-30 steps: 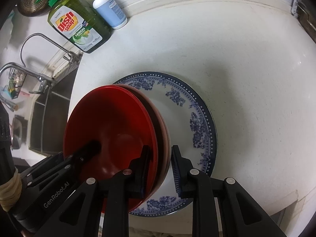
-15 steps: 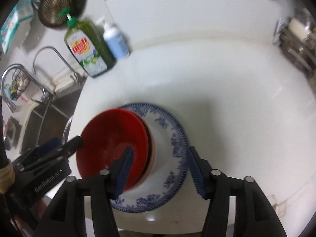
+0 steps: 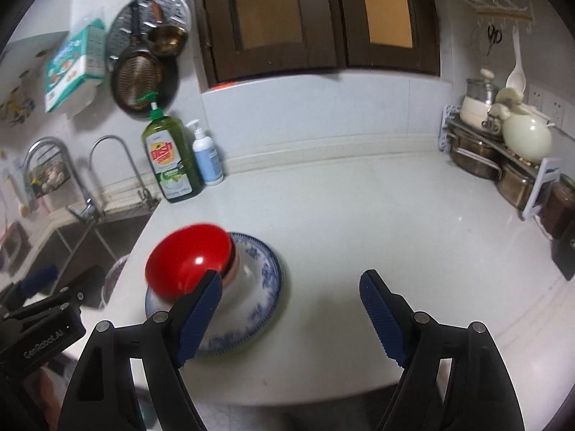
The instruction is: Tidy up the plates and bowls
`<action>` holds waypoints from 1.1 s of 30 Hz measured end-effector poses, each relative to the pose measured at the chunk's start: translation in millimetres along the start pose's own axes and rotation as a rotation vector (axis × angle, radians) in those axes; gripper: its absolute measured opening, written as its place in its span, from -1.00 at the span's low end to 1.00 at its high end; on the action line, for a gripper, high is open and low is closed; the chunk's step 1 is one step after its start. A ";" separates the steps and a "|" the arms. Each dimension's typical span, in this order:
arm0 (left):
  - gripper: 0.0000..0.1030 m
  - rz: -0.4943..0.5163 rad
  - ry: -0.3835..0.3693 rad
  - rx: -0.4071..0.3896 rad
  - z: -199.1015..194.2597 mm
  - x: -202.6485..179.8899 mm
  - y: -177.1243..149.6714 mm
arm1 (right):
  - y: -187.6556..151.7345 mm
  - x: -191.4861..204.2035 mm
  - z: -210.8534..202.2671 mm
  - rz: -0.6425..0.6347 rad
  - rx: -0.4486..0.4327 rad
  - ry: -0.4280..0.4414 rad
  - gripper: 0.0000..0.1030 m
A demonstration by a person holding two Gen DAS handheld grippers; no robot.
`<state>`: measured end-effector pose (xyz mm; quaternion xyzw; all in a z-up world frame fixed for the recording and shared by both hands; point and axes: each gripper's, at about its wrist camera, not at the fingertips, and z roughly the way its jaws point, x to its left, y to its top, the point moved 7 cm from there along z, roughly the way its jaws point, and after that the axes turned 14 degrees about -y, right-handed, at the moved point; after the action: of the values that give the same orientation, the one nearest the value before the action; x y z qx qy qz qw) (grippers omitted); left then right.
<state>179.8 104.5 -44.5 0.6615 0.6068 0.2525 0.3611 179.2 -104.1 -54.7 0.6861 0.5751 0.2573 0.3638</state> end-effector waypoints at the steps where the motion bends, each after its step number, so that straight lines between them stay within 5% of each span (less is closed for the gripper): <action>1: 0.80 -0.006 0.007 -0.005 -7.6 -2.9 -8.5 | -7.9 -4.6 -8.4 -0.003 -0.010 0.000 0.55; 14: 1.00 0.036 0.070 -0.108 -110.9 -44.3 -66.5 | -68.8 -57.1 -102.8 -0.010 -0.085 0.012 0.59; 33: 1.00 0.063 0.081 -0.134 -173.9 -47.4 -102.7 | -106.6 -70.6 -173.3 -0.004 -0.126 0.002 0.65</action>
<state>-24.7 87.8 -13.7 0.6440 0.5813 0.3304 0.3717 -33.2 -130.0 -30.4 0.6605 0.5594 0.2928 0.4063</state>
